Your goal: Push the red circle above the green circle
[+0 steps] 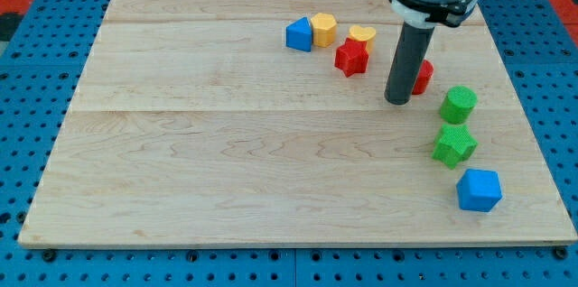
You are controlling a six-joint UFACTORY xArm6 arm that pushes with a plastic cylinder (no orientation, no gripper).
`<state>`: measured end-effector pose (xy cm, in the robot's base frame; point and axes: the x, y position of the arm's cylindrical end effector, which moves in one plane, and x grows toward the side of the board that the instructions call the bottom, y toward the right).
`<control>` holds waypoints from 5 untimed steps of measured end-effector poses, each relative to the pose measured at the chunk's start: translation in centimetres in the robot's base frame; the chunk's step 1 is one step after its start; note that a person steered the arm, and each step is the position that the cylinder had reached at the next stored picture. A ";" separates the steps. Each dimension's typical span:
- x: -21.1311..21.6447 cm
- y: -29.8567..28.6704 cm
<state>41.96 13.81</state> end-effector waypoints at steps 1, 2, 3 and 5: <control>-0.3 0.0; -0.9 1.1; -1.5 2.3; -3.7 2.7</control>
